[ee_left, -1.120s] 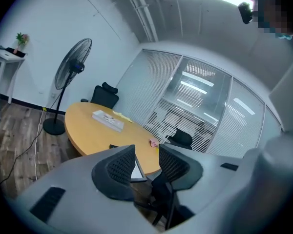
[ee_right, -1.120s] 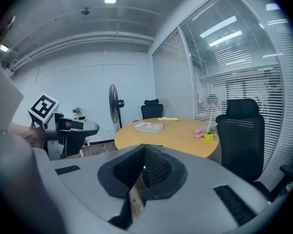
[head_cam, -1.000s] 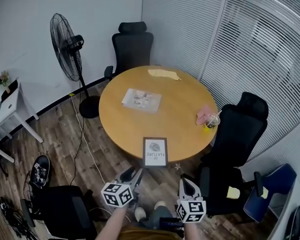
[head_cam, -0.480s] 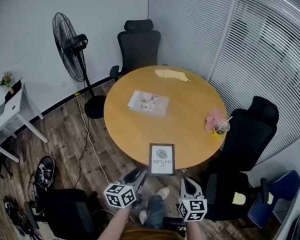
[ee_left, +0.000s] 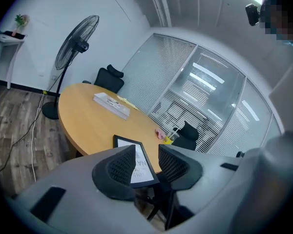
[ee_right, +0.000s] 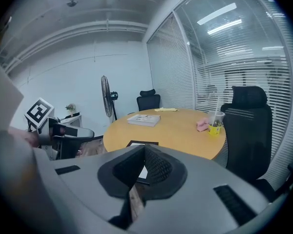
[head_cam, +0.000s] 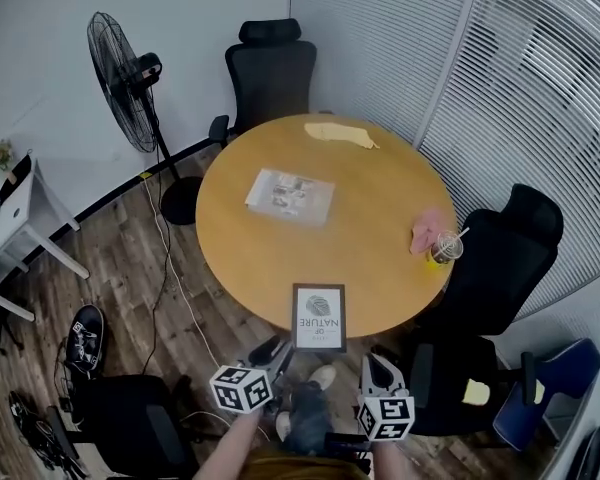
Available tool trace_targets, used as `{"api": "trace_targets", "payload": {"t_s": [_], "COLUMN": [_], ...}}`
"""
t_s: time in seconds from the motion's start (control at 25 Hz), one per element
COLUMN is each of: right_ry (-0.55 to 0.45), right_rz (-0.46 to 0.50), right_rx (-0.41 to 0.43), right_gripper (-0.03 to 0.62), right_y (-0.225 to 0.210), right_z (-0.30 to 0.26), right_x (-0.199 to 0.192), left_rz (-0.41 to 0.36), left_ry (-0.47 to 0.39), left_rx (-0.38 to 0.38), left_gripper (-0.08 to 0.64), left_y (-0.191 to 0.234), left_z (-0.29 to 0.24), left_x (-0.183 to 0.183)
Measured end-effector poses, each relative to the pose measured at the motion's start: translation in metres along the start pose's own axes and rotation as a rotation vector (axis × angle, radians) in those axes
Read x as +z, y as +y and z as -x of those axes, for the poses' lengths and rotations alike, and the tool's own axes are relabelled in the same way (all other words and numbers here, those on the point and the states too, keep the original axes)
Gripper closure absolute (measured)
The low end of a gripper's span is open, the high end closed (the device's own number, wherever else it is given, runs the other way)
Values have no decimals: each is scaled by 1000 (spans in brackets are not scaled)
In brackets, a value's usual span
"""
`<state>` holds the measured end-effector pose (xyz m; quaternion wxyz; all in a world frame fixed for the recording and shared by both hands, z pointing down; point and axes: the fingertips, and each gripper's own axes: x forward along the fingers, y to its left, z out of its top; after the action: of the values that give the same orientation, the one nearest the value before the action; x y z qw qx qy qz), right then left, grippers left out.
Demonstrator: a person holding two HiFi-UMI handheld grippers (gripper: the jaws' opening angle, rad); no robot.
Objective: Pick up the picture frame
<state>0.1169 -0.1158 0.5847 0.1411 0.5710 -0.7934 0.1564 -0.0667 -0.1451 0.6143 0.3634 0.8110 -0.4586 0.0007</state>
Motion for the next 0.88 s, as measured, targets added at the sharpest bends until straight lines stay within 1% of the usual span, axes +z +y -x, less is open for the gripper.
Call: {"api": "trace_targets", "payload": {"t_s": [0.2,0.44,0.68,0.88], "right_ry": [40,96,144,184], "right_rz": [-7,-25,-31,-34], "right_rx": [8,36,54,64], "right_gripper": [580,580,580,580], "right_y": [-9,-16,-27,-36], "right_z": [-14,-35,-57,-71], "right_x": [-10,-27,-40,-48], "left_rz": [32,76,91,152], "left_ry": [40,104,187,242], "left_rx": [25,62,98,113], "left_gripper": [397,397,397,394], "left_y": [15,35,55,68], "left_z": [-16,-34,-50,-65], "left_x": [-14,-36,-62,-80]}}
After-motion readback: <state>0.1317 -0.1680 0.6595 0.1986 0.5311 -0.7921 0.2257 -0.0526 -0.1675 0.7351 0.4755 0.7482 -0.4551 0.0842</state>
